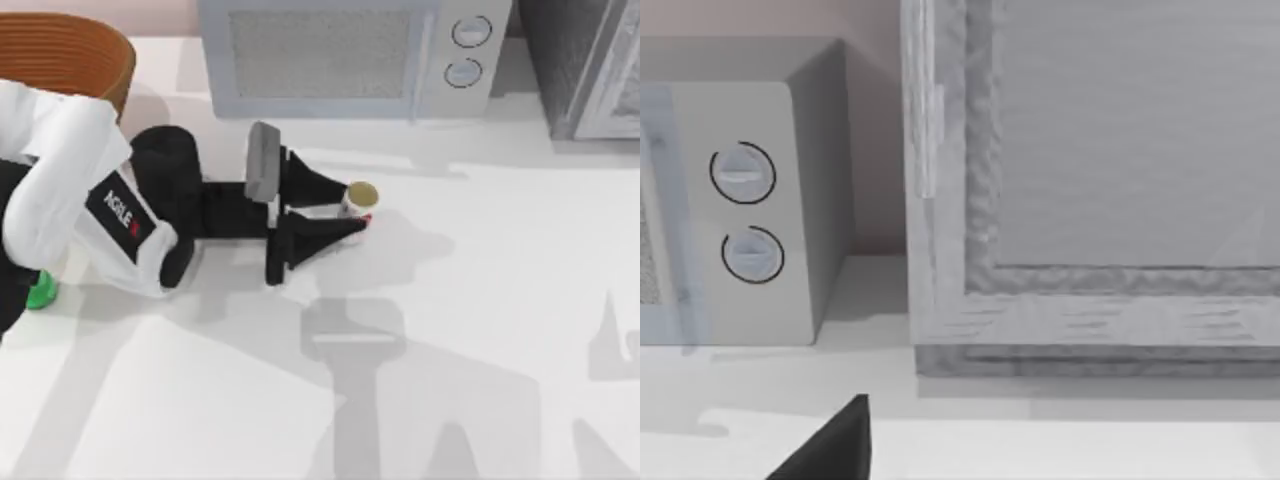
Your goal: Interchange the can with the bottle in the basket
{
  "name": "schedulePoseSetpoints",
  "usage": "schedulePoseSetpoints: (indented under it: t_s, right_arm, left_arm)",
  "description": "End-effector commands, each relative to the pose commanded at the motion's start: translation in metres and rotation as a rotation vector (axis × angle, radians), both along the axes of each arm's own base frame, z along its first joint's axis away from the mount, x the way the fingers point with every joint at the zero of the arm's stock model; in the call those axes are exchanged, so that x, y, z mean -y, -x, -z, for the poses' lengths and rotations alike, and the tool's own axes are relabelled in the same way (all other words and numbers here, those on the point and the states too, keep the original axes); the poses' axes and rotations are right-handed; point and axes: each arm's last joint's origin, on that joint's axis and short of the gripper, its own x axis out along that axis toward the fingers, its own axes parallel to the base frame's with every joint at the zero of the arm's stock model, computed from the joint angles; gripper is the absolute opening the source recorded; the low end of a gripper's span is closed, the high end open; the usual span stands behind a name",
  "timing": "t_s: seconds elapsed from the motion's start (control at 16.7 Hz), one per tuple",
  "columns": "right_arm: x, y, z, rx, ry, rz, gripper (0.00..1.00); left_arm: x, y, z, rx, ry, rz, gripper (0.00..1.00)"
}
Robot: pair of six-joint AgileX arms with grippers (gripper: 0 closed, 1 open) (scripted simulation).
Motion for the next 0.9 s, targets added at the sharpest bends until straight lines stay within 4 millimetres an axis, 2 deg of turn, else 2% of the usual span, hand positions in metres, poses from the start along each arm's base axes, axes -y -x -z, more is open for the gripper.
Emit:
schedulePoseSetpoints:
  t_s: [0.36, 0.9]
  right_arm:
    - [0.0000, 0.0000, 0.0000, 0.000, 0.000, 0.000, 1.00]
    - [0.0000, 0.0000, 0.0000, 0.000, 0.000, 0.000, 1.00]
  left_arm:
    - [0.0000, 0.0000, 0.0000, 0.000, 0.000, 0.000, 0.98]
    - [-0.0016, -0.0006, 0.0000, 0.000, 0.000, -0.004, 1.00]
